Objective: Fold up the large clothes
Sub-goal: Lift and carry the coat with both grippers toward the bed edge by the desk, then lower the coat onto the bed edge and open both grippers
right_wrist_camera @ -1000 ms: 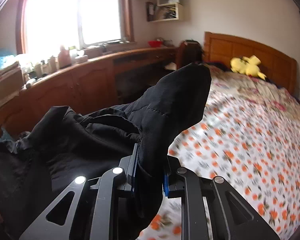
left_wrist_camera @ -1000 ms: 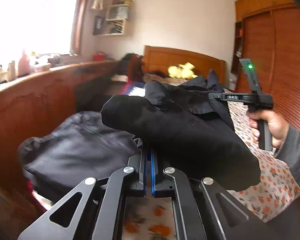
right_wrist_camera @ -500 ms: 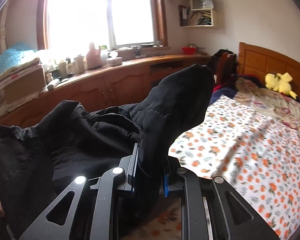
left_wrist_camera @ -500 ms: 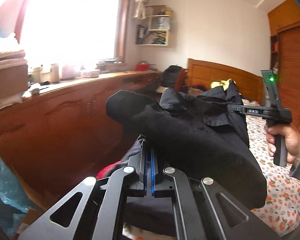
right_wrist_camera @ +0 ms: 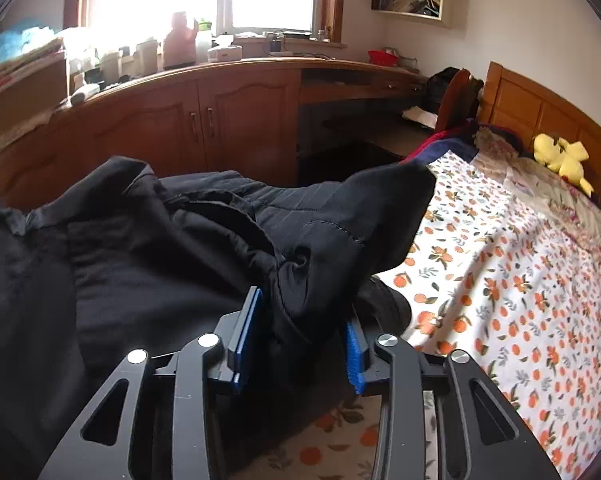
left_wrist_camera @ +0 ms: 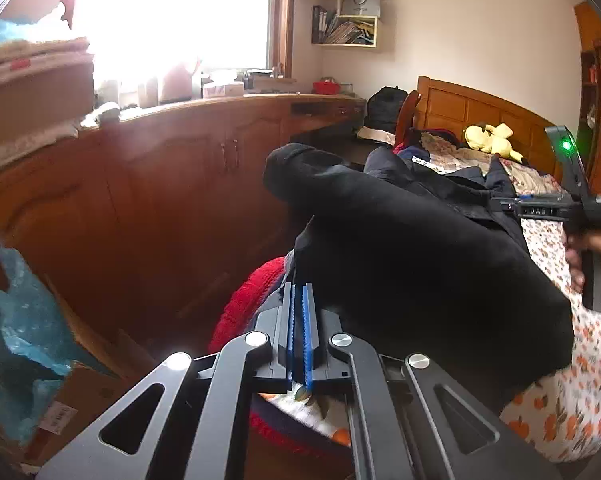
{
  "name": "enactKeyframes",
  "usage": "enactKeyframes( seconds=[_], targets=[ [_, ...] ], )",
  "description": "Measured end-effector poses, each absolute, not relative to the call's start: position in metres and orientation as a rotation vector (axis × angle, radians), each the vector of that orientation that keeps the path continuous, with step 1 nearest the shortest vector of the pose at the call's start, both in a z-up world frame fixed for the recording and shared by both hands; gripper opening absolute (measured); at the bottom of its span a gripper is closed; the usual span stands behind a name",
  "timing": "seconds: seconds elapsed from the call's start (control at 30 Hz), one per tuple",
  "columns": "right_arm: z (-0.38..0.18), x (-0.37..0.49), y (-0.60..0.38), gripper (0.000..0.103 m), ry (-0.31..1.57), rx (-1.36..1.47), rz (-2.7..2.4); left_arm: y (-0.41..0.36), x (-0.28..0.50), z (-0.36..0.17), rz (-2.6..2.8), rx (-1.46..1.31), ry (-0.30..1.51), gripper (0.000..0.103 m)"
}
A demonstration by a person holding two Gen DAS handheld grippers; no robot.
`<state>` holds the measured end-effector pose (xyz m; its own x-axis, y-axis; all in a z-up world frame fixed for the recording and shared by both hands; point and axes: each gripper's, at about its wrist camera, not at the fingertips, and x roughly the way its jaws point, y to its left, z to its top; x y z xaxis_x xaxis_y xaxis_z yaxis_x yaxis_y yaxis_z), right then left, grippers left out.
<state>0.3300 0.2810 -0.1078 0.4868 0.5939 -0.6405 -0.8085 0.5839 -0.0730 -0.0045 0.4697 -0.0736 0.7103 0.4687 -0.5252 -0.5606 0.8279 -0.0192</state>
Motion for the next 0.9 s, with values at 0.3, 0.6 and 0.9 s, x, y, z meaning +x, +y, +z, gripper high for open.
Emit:
enactKeyframes(
  seconds=[0.3,0.6,0.9],
  targets=[
    [-0.090,0.291,0.265,0.043,0.566,-0.366,1.001,0.433,0.011,-0.019,0.501,-0.126,0.434,0.004],
    [-0.090,0.217,0.280,0.037,0.559,-0.365,1.207,0.460,0.063,-0.037,0.503,-0.119,0.553,0.004],
    [-0.139,0.205,0.306,0.037,0.639,-0.367,1.232,0.480,0.062,-0.088,0.546,-0.155,0.643,0.004]
  ],
)
